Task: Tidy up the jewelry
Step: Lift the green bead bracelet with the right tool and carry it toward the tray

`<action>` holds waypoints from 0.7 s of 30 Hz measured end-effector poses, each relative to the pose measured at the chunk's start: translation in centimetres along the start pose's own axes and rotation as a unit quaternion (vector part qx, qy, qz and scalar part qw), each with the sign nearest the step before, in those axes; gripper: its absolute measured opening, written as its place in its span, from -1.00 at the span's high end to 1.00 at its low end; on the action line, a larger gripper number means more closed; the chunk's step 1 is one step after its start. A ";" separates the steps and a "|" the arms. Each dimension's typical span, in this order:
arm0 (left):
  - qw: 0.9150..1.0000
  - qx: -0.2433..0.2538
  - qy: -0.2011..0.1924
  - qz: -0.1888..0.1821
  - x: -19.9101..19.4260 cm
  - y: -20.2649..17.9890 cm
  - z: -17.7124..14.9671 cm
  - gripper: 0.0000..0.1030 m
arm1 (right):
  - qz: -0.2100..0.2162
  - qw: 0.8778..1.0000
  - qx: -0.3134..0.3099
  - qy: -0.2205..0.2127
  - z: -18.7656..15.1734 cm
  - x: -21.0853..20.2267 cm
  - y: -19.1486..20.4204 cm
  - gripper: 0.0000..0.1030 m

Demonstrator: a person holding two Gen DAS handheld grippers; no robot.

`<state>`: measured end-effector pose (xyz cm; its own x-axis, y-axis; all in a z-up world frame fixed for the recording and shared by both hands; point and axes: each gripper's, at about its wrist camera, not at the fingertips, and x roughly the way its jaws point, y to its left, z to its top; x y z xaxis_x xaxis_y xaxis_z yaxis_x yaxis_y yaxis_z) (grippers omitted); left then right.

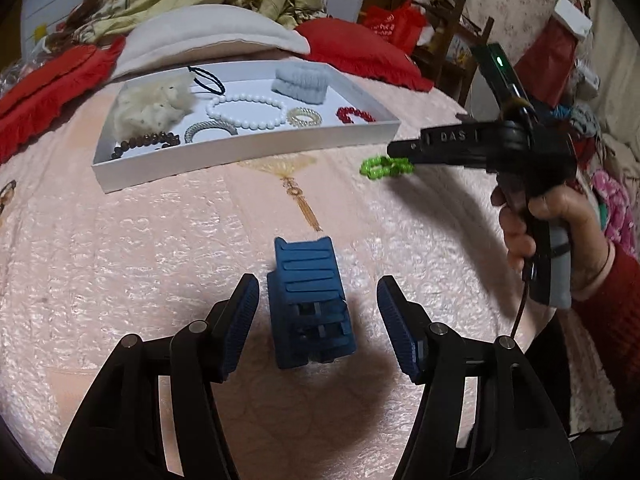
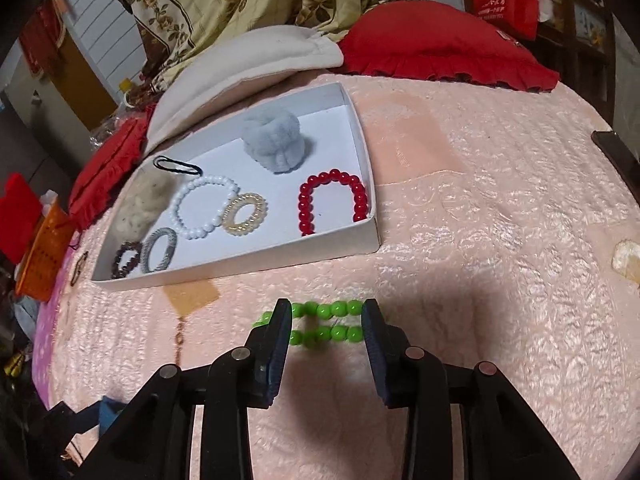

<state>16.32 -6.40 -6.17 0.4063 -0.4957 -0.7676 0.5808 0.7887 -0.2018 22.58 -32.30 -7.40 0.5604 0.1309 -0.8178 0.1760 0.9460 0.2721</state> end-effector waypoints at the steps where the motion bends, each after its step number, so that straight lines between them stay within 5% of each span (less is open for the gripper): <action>1: 1.000 0.005 0.002 0.005 0.2 -0.2 -0.1 -0.19 | -0.004 1.000 -0.006 -0.003 0.0 0.0 0.0 0.33; 11: 1.000 -0.007 -0.007 0.026 0.3 0.8 0.2 -0.17 | -0.022 0.999 -0.046 -0.006 -1.0 0.8 0.3 0.33; 13: 1.000 -0.008 -0.005 0.027 0.3 1.0 0.3 0.06 | -0.026 0.997 -0.066 -0.004 -1.6 0.6 1.1 0.33; 21: 1.000 -0.008 0.007 0.016 0.9 0.9 0.2 0.10 | -0.037 0.994 -0.104 -0.007 -3.2 0.5 3.5 0.42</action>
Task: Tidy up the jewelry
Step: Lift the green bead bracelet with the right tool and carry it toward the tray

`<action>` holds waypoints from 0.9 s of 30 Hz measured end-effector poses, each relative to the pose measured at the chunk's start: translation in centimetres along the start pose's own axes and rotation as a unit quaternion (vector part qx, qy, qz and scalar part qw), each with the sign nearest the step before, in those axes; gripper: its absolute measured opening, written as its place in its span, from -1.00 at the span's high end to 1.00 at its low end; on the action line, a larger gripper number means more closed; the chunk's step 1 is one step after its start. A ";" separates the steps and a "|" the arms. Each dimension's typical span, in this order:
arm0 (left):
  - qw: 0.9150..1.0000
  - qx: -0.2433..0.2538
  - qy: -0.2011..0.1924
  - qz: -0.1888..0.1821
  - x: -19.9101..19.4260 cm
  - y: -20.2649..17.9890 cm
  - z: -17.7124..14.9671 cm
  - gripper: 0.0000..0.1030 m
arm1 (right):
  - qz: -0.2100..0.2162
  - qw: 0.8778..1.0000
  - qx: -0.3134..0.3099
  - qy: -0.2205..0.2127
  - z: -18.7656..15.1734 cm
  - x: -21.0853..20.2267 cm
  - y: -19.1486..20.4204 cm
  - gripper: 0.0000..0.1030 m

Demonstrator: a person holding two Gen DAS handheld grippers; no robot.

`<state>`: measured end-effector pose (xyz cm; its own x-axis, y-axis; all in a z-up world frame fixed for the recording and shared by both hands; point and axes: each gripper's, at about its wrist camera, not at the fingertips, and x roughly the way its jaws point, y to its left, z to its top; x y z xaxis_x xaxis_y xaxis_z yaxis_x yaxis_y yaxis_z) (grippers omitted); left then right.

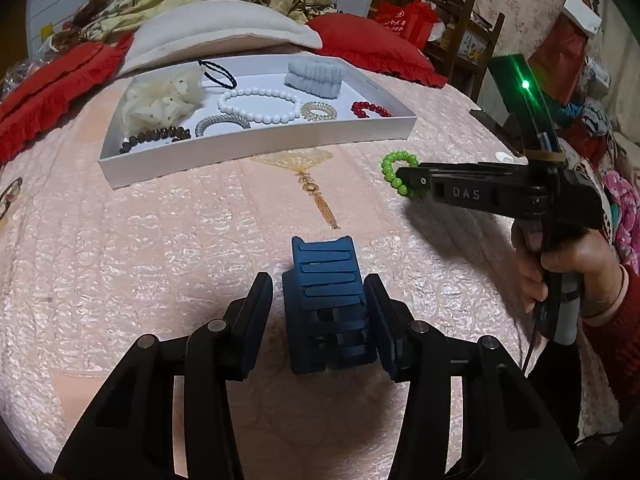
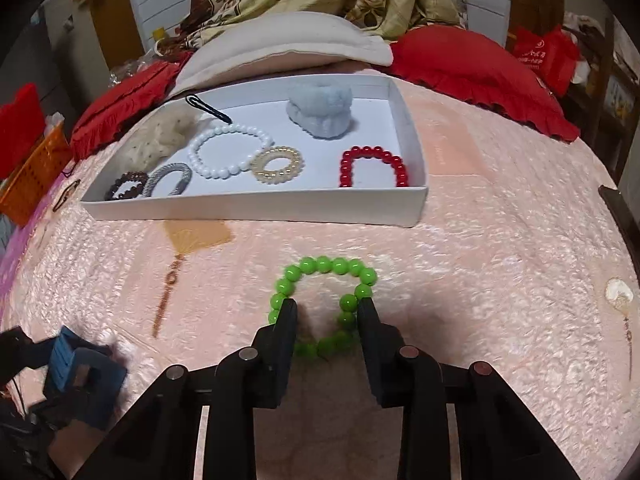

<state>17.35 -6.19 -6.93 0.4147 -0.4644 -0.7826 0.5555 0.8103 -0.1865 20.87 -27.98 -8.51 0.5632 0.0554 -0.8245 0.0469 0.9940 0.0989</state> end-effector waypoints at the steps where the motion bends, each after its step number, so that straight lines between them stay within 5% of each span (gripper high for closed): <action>1: 1.000 0.000 0.000 0.001 0.1 0.0 0.0 0.10 | -0.002 1.000 0.003 0.000 0.1 0.1 0.1 0.44; 3: 1.000 0.002 -0.003 0.000 -0.1 -0.2 -0.1 0.21 | -0.015 1.000 0.000 -0.001 0.4 0.4 0.2 0.59; 4: 1.000 0.003 -0.006 -0.007 -0.2 -0.2 -0.1 0.43 | -0.027 1.000 -0.002 -0.002 0.5 0.5 0.4 0.64; 6: 1.000 0.006 -0.012 0.000 -0.7 -0.6 0.0 0.46 | -0.032 0.999 -0.003 -0.002 0.6 0.5 0.5 0.83; 14: 0.998 -0.023 -0.057 -0.006 -3.5 1.0 0.8 0.46 | 0.011 0.999 0.046 -0.024 1.8 -1.8 -0.7 0.83; 27: 0.995 -0.071 -0.076 -0.002 -4.8 4.2 1.8 0.46 | 0.048 0.995 0.036 -0.084 5.3 -7.6 0.7 0.83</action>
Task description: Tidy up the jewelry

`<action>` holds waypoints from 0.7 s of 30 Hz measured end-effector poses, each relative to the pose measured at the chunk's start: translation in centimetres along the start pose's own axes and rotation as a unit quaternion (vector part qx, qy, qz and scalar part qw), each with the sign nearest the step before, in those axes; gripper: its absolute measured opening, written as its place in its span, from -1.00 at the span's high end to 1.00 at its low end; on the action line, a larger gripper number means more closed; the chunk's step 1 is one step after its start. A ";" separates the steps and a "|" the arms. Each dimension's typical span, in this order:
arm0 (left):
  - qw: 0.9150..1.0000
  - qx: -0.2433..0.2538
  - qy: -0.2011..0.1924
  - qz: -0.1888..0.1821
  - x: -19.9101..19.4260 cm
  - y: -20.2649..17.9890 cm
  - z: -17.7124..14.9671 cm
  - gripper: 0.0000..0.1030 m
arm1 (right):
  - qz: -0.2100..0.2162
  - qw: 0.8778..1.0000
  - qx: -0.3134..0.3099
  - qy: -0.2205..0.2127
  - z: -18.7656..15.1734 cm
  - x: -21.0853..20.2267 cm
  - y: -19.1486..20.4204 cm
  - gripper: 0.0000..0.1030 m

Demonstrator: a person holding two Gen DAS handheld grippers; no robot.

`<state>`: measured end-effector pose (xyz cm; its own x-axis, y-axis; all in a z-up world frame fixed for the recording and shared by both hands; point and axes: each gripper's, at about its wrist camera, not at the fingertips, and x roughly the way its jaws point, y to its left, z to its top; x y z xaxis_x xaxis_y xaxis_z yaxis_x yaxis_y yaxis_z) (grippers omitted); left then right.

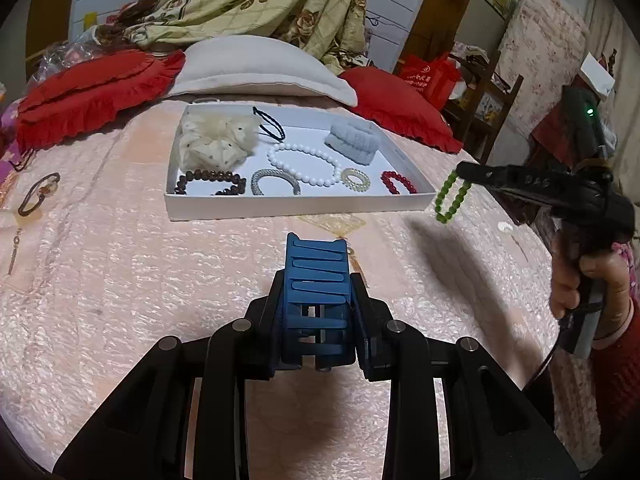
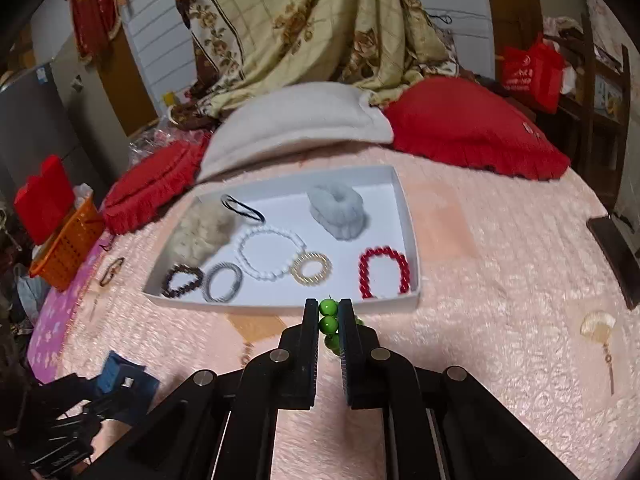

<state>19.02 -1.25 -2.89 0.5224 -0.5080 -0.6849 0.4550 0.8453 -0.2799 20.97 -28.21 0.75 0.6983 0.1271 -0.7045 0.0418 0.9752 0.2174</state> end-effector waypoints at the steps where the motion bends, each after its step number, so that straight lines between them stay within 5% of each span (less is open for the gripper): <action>1: 1.000 -0.001 -0.001 0.001 0.0 0.1 0.1 0.46 | 0.004 1.000 -0.002 -0.003 0.3 -0.2 0.2 0.83; 12: 0.999 -0.024 -0.025 0.017 -1.3 1.6 4.0 0.46 | 0.016 1.000 -0.018 -0.016 3.7 -0.4 1.1 0.83; 21: 1.000 -0.007 -0.007 0.027 0.8 1.5 9.0 0.46 | 0.022 0.999 -0.028 -0.011 6.6 1.7 1.0 0.83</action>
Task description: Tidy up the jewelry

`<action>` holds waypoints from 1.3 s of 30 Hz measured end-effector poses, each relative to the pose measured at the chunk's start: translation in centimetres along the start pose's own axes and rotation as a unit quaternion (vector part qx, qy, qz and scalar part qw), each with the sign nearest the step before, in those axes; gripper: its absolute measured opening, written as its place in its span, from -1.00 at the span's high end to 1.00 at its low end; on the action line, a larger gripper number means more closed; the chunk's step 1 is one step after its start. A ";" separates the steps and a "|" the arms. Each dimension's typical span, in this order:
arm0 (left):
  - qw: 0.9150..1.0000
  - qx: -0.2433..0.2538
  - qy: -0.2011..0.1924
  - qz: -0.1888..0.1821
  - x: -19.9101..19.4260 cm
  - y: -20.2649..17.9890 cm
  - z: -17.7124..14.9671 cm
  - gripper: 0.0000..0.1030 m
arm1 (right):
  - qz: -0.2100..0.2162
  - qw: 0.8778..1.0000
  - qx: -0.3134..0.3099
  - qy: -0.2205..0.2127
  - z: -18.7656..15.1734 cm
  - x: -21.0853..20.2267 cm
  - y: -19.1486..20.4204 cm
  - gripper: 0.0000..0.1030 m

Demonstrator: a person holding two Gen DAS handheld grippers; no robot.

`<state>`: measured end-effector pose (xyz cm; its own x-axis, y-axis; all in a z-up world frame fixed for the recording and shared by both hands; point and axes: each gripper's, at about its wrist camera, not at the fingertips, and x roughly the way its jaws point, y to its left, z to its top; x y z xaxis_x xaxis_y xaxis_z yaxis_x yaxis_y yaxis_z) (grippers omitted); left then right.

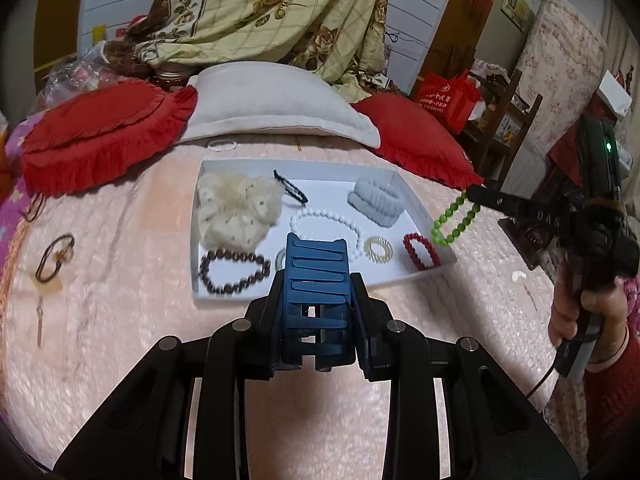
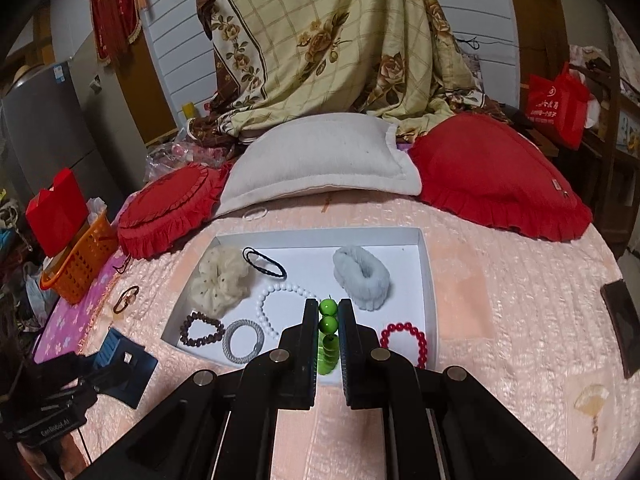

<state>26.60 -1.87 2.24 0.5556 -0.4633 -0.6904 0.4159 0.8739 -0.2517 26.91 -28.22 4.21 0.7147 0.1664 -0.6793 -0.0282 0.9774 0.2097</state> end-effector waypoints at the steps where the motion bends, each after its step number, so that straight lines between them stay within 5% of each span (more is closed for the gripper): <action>1: 1.000 0.006 0.003 0.004 0.5 -0.1 0.7 0.46 | 0.000 1.000 0.000 0.002 0.1 0.3 -0.1 0.83; 8: 0.998 0.052 0.029 0.033 4.7 -1.7 5.1 0.46 | 0.006 1.000 0.005 0.027 0.2 3.3 -1.1 0.83; 21: 0.996 0.038 0.071 0.038 13.7 -3.0 11.2 0.46 | 0.024 0.999 0.000 0.035 0.5 6.3 -2.4 0.83; 28: 0.994 0.057 0.064 0.067 14.7 -3.7 10.3 0.46 | 0.041 0.998 0.013 0.039 -0.2 6.9 -3.0 0.83; 39: 0.983 0.108 0.023 0.147 10.1 -5.7 4.9 0.46 | 0.053 0.994 0.049 0.083 -3.8 8.1 -3.7 0.83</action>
<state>33.37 -12.19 0.05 0.6432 -0.1846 -0.7431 0.3893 0.9146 0.1097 30.18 -29.96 -4.70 0.5865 0.2947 -0.7544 -0.0235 0.9372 0.3479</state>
